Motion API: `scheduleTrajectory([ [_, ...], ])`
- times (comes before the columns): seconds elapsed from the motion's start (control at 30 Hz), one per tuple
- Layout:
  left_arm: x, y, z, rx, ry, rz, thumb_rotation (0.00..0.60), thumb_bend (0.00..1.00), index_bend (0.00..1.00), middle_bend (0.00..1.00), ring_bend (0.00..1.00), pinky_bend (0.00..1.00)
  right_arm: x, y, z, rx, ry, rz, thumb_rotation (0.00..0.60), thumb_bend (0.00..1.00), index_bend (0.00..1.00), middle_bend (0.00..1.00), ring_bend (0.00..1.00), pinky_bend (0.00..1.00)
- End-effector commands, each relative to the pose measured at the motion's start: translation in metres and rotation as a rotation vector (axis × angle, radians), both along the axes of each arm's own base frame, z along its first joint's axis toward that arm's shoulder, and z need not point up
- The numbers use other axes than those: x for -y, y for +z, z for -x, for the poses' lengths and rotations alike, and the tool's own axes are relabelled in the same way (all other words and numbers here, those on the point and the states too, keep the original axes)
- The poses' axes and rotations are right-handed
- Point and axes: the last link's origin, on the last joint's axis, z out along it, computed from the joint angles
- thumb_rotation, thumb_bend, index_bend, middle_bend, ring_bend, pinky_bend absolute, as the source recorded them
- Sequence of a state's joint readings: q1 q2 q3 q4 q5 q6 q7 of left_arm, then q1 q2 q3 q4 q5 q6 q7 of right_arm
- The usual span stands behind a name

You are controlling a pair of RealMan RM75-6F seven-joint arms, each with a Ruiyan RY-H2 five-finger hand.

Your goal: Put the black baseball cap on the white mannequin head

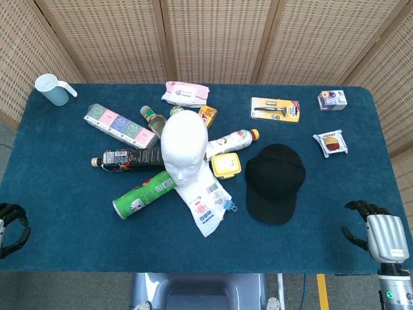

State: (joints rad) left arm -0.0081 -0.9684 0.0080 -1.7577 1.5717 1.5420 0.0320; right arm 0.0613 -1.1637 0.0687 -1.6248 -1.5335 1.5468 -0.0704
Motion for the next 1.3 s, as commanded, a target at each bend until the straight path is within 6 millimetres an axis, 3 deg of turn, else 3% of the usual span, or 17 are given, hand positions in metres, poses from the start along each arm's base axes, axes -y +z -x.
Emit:
scheduleTrajectory([
  [0.03,0.000,0.001,-0.001,0.002,-0.003,-0.002,0.600,0.35,0.55,0.41,0.29,0.30,-0.001,-0.001,-0.001,0.005,0.002,-0.002,0.600,0.23,0.37,0.41,0.46,0.50],
  [0.3,-0.002,0.005,-0.004,0.005,-0.013,-0.011,0.600,0.35,0.55,0.41,0.29,0.30,-0.003,-0.012,-0.014,0.053,0.039,-0.045,0.600,0.22,0.36,0.40,0.46,0.49],
  [0.67,-0.016,0.020,-0.008,-0.017,-0.045,-0.037,0.600,0.35,0.55,0.41,0.29,0.30,0.006,-0.062,-0.056,0.098,0.131,-0.190,0.600,0.12,0.31,0.39,0.45,0.51],
  [0.83,-0.020,0.025,-0.008,-0.028,-0.051,-0.042,0.600,0.35,0.55,0.41,0.29,0.30,0.009,-0.078,-0.066,0.080,0.148,-0.202,0.600,0.10,0.33,0.45,0.51,0.59],
  [0.93,-0.025,0.031,-0.009,-0.036,-0.060,-0.055,0.600,0.35,0.55,0.41,0.29,0.30,0.016,-0.097,-0.080,0.072,0.188,-0.172,0.600,0.10,0.38,0.51,0.56,0.65],
  [1.3,-0.028,0.033,-0.005,-0.035,-0.050,-0.051,0.600,0.35,0.55,0.41,0.29,0.30,0.031,-0.132,-0.086,0.052,0.185,-0.141,0.600,0.10,0.44,0.60,0.67,0.71],
])
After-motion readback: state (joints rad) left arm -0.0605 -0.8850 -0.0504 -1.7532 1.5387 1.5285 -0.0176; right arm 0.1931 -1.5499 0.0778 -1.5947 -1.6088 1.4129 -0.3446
